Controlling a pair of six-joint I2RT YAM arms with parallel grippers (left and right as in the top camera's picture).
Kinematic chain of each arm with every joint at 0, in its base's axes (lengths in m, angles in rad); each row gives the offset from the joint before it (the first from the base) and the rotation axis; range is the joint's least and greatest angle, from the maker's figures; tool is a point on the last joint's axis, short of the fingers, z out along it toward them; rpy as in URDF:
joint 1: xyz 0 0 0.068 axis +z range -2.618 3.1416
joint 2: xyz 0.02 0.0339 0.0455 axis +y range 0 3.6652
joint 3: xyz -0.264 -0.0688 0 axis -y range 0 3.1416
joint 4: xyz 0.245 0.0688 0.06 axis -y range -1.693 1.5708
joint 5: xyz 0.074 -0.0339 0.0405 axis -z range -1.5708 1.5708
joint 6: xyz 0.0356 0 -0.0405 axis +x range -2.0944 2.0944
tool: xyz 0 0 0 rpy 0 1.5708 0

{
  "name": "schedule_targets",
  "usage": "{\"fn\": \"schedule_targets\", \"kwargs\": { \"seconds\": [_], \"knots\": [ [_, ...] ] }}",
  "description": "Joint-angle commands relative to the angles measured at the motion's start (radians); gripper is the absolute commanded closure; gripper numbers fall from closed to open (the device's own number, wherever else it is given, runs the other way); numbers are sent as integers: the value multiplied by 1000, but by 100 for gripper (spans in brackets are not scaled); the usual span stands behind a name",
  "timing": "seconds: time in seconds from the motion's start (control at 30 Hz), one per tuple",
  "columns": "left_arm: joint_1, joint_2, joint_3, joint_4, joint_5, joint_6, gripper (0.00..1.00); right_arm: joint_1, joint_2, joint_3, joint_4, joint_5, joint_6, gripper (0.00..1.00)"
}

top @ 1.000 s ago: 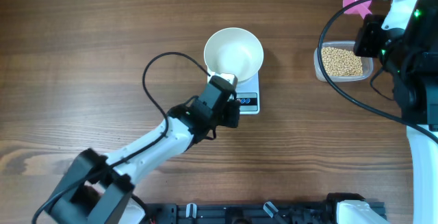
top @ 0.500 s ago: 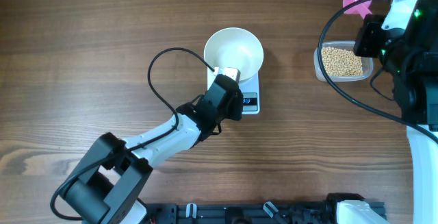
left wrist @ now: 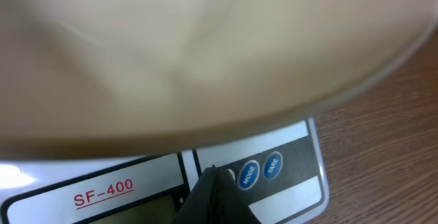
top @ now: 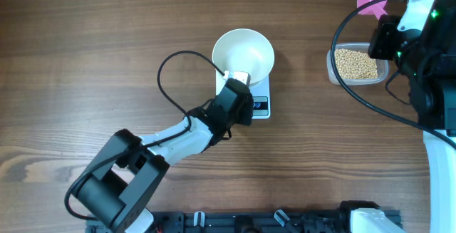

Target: Scoop item into bowl and weigh 150g on scale

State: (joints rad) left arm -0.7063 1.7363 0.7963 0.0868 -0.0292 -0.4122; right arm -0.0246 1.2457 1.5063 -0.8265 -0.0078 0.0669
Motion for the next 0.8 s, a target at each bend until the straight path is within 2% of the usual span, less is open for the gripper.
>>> {"fn": "schedule_targets", "kwargs": {
  "seconds": [0.0, 0.77],
  "knots": [
    [-5, 13, 0, 20, -5, 15, 96, -3, 10, 17, -4, -17, 11, 96],
    [-10, 31, 0, 8, 41, 11, 96, -3, 9, 17, -9, -17, 11, 96]
  ]
}}
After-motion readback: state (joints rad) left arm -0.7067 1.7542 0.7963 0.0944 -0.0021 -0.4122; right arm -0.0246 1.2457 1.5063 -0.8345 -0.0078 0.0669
